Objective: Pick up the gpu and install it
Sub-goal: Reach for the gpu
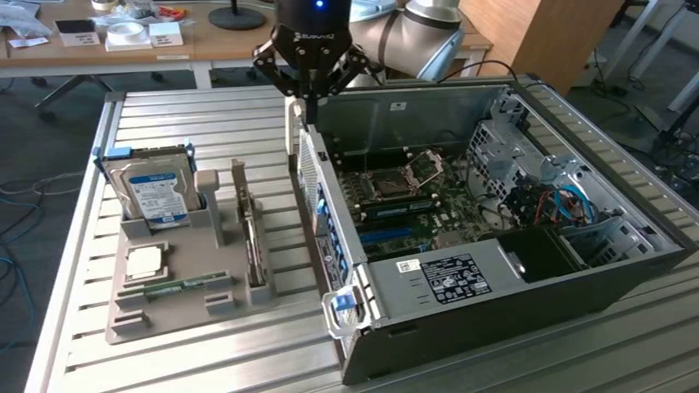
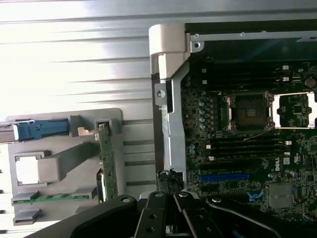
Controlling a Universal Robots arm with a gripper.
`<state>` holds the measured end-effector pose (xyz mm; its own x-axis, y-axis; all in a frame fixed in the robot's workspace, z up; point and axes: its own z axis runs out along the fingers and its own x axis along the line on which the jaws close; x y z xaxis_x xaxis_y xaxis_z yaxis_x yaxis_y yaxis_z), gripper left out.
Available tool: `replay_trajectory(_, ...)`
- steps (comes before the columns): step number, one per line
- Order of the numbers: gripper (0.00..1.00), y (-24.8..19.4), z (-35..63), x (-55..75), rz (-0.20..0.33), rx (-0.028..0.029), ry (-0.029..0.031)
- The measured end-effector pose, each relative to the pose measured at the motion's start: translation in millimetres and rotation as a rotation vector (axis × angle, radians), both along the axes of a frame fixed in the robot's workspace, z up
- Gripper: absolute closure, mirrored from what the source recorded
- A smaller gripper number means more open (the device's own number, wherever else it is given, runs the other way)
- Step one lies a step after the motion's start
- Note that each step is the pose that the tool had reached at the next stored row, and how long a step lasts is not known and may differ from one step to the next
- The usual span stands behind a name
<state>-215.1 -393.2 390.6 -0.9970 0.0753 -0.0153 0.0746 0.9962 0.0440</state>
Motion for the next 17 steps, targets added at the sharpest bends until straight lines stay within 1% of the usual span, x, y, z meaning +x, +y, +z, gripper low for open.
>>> replay_trajectory(17,0.89,0.7,-1.4,-42.3,0.0,-0.0011,0.0104)
